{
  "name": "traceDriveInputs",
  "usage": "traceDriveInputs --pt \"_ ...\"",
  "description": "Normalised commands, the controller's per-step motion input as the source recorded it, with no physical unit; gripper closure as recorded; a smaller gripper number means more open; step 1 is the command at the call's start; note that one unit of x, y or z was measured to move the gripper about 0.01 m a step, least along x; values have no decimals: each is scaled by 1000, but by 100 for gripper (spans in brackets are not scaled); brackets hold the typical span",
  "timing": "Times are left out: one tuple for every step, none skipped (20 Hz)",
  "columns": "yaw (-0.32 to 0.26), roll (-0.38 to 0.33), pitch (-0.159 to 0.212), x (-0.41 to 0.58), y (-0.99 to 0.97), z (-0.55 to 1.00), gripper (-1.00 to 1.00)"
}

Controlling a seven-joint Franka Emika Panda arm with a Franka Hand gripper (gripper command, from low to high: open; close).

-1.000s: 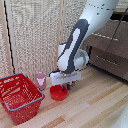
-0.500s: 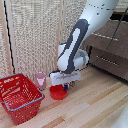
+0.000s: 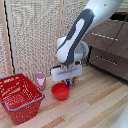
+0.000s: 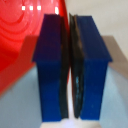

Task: Transport the gripper mindfully toward the orange-red bowl and clasp it to elevate with ease. Ensure your robot's arm aligns efficiently with the top drawer's opening. Carefully slide the orange-red bowl into the designated spot with precision. After confirmation, withdraw the gripper gently. Close the drawer smoothly by transitioning the gripper to its handle.

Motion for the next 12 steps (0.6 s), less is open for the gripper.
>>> traceDriveInputs --pt "0 -3 77 0 0 880 100" --pt "0 -9 63 46 0 846 100" --pt "3 0 55 69 0 749 100" --pt "5 0 58 94 0 751 100" --pt "3 -15 56 123 0 754 100" --pt "2 -17 60 143 0 760 100" --pt "2 -16 68 180 0 774 100" --pt "2 -9 72 189 0 751 100" --pt "0 -15 56 186 0 769 100" --pt "0 -30 15 234 0 760 100" --pt "3 -29 0 263 0 717 100" --pt "9 -21 0 326 0 706 100"
